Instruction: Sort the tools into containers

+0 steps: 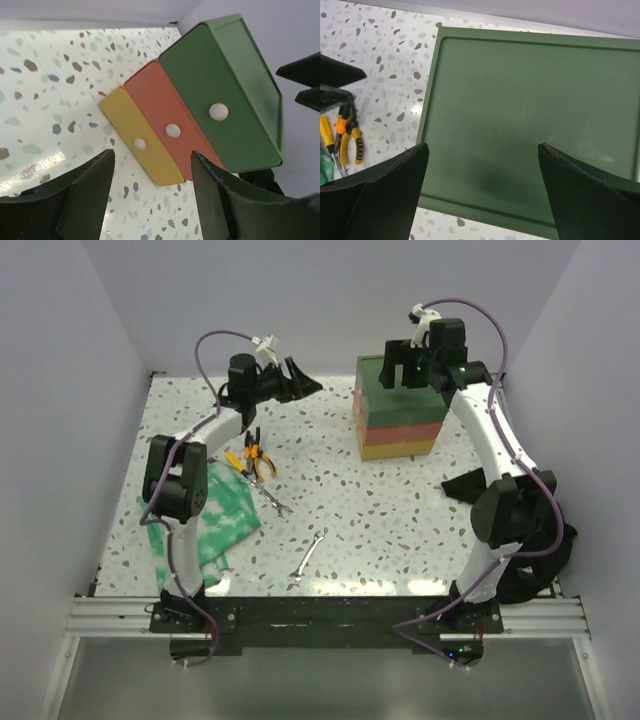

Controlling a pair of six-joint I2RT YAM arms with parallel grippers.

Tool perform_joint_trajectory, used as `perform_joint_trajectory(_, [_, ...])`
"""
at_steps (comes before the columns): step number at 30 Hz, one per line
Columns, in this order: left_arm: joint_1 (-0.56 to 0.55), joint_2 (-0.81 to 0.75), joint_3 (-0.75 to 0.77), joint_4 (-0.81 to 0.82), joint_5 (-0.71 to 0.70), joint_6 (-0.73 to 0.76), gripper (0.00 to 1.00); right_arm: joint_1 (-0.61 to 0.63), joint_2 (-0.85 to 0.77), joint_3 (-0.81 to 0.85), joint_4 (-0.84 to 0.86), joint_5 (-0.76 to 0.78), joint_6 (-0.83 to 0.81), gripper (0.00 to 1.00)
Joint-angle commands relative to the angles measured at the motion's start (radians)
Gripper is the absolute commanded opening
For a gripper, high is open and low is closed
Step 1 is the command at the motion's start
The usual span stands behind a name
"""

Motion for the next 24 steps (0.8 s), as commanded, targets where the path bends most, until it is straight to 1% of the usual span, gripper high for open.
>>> perform_joint_trajectory(1, [0.002,0.064,-0.071,0.187,0.124,-0.077,0.65,-0.001,-0.001,0.02,0.05,-0.088,0.038,0.9])
perform_joint_trajectory(4, [-0.003,0.11,-0.094,0.215,0.106,-0.21,0.66,0.0,0.014,0.022,0.046,-0.125,0.046,0.88])
perform_joint_trajectory(6, [-0.007,0.159,-0.089,0.293,0.144,-0.236,0.66,-0.001,0.023,0.02,0.04,-0.125,0.041,0.86])
perform_joint_trajectory(8, [-0.02,0.191,-0.069,0.353,0.16,-0.279,0.67,0.0,0.032,0.02,0.024,-0.09,0.033,0.83])
perform_joint_trajectory(10, [-0.035,0.243,-0.033,0.375,0.167,-0.33,0.68,-0.001,0.036,0.013,0.007,-0.075,0.033,0.79])
perform_joint_trajectory(13, [-0.056,0.303,0.017,0.388,0.161,-0.356,0.69,-0.001,0.043,0.0,-0.008,-0.079,0.023,0.66])
perform_joint_trajectory(14, [-0.067,0.327,0.026,0.39,0.158,-0.359,0.7,-0.001,0.048,-0.001,-0.015,-0.073,0.02,0.57])
perform_joint_trajectory(16, [-0.078,0.347,0.049,0.396,0.149,-0.373,0.71,-0.001,0.054,-0.003,-0.023,-0.073,0.021,0.51])
perform_joint_trajectory(18, [-0.095,0.375,0.07,0.398,0.144,-0.39,0.71,0.0,0.057,-0.01,-0.026,-0.065,0.018,0.34])
perform_joint_trajectory(19, [-0.101,0.383,0.076,0.407,0.137,-0.396,0.71,-0.001,0.057,-0.015,-0.026,-0.056,0.02,0.17])
perform_joint_trajectory(20, [-0.108,0.4,0.083,0.41,0.134,-0.4,0.71,-0.001,0.056,-0.02,-0.026,-0.047,0.021,0.08])
perform_joint_trajectory(21, [-0.113,0.407,0.093,0.414,0.128,-0.413,0.7,-0.001,0.052,-0.029,-0.028,-0.027,0.023,0.02])
perform_joint_trajectory(22, [-0.115,0.426,0.101,0.418,0.121,-0.419,0.71,-0.001,0.052,-0.032,-0.031,-0.016,0.023,0.0])
perform_joint_trajectory(24, [-0.121,0.444,0.129,0.421,0.121,-0.423,0.71,-0.001,0.046,-0.046,-0.039,0.004,0.021,0.0])
